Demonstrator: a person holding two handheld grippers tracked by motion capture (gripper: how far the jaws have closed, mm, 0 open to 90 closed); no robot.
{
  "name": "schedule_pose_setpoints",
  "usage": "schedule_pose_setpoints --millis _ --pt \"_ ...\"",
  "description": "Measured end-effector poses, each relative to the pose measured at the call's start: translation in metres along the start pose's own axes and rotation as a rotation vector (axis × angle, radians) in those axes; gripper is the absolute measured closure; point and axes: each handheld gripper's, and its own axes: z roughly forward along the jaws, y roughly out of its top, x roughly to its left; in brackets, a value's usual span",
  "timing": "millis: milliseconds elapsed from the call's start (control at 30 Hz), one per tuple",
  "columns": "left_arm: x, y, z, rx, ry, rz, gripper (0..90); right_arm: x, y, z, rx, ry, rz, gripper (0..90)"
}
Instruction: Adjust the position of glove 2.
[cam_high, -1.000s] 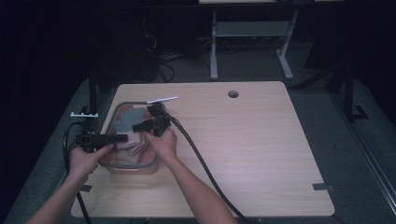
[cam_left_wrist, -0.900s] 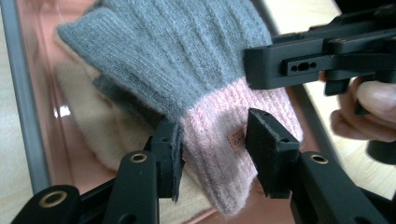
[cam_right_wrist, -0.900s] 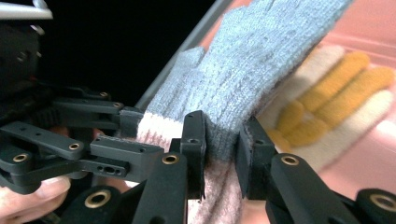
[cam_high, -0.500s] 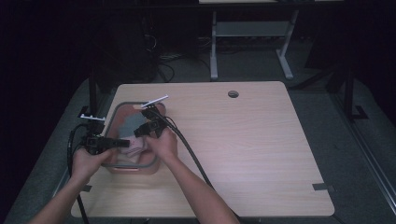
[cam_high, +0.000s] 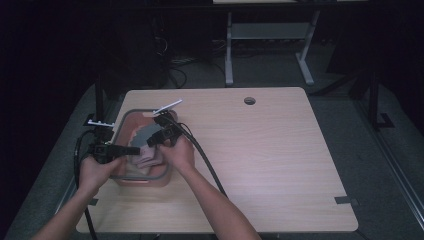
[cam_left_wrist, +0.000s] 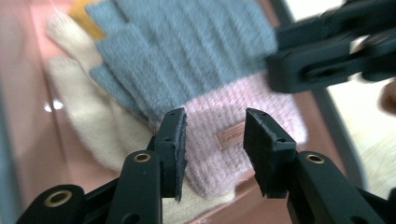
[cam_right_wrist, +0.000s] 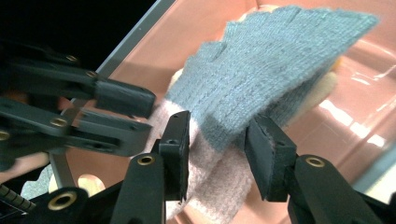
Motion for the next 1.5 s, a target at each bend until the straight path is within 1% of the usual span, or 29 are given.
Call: schedule_pose_setpoints --millis 100,133,167,333,567,600,733,900,967,1067,1167,1267,1333,1500 --pt "-0.001 0.000 0.004 0.007 0.002 -0.006 58.9 -0.001 -0.001 -0.004 -0.001 0.002 -0.001 59.9" --pt "0.000 0.000 0.004 0.013 0.009 0.002 58.9 -0.002 -0.001 -0.005 -0.005 -0.004 0.001 59.8" --pt "0.000 0.000 0.004 0.011 0.004 -0.004 58.9 -0.002 -0.001 -0.007 -0.008 0.000 0.004 59.8" --pt "0.000 0.002 0.000 -0.011 -0.004 -0.014 56.3 -0.004 -0.001 -0.016 -0.027 0.000 -0.002 59.1" --pt "-0.002 0.004 -0.002 -0.025 -0.007 -0.001 55.3 -0.008 -0.003 -0.024 -0.044 0.005 0.001 57.2" --pt "-0.002 0.004 -0.003 -0.032 -0.009 -0.004 55.1 -0.009 -0.003 -0.026 -0.042 0.004 0.001 56.6" --pt "-0.005 0.006 -0.007 -0.051 -0.017 0.003 54.6 -0.010 -0.003 -0.034 -0.060 0.016 0.001 55.1" --pt "-0.010 0.009 -0.011 -0.084 -0.028 0.002 53.5 -0.014 -0.006 -0.045 -0.078 0.021 0.006 53.3" --pt "-0.012 0.009 -0.011 -0.087 -0.036 0.009 52.7 -0.017 -0.008 -0.049 -0.095 0.032 0.010 52.6" --pt "-0.016 0.011 -0.012 -0.092 -0.045 0.023 51.5 -0.021 -0.011 -0.055 -0.102 0.036 0.020 51.1" --pt "-0.023 0.012 -0.013 -0.112 -0.056 0.036 50.7 -0.025 -0.015 -0.060 -0.109 0.037 0.025 49.9" --pt "-0.027 0.014 -0.012 -0.107 -0.080 0.046 49.5 -0.029 -0.017 -0.066 -0.113 0.040 0.035 49.4" --pt "-0.030 0.015 -0.011 -0.110 -0.085 0.057 49.4 -0.031 -0.018 -0.070 -0.121 0.039 0.038 49.4" --pt "-0.037 0.017 -0.010 -0.114 -0.098 0.068 49.1 -0.037 -0.022 -0.078 -0.144 0.049 0.047 48.9"
